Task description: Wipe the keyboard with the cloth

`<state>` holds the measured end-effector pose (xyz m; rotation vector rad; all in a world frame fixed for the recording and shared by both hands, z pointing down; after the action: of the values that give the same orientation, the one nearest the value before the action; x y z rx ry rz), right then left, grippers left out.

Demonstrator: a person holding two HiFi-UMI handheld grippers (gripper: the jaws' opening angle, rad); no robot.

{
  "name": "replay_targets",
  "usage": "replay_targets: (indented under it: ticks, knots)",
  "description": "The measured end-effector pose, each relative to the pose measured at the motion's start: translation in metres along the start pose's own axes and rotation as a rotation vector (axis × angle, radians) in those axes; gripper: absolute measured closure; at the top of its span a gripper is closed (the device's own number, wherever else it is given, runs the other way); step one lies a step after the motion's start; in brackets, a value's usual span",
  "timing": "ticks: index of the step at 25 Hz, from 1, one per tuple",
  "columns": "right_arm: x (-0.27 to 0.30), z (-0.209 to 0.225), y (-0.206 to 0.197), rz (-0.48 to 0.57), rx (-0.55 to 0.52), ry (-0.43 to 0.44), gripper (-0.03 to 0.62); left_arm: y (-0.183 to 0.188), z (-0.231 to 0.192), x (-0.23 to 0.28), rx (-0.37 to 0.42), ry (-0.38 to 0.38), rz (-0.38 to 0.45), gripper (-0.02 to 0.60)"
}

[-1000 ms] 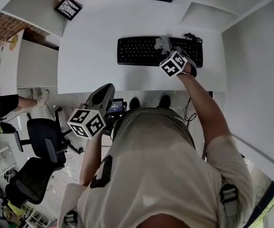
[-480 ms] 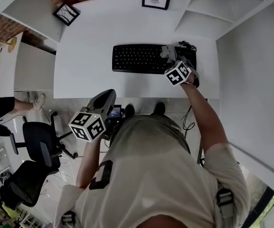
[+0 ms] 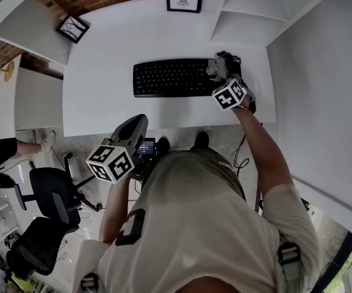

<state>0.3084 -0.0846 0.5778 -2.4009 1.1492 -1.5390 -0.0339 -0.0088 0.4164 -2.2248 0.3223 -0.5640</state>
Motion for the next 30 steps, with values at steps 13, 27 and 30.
replay_targets:
  ticks: [13, 27, 30]
  knots:
    - [-0.001, 0.050, -0.051, -0.075, 0.102, -0.054, 0.579, 0.004, 0.013, 0.010, -0.003, 0.018, -0.011, 0.577]
    - [-0.019, 0.077, -0.075, -0.145, 0.194, -0.138, 0.579, 0.036, -0.045, -0.063, 0.093, 0.209, 0.074, 0.577]
    - [-0.029, 0.074, -0.069, -0.125, 0.258, -0.142, 0.579, 0.033, -0.054, -0.077, 0.063, 0.218, 0.085, 0.577]
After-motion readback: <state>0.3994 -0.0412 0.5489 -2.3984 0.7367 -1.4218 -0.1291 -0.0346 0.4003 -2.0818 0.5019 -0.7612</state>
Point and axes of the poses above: the fingertips, and each gripper's own axes: x forward along the fingers, z to its right, y out of its top, the point moved 6 cm from there along -x, backward along the fingers, and after that the axes turned 11 degrees about -y, right-handed, at the moved point
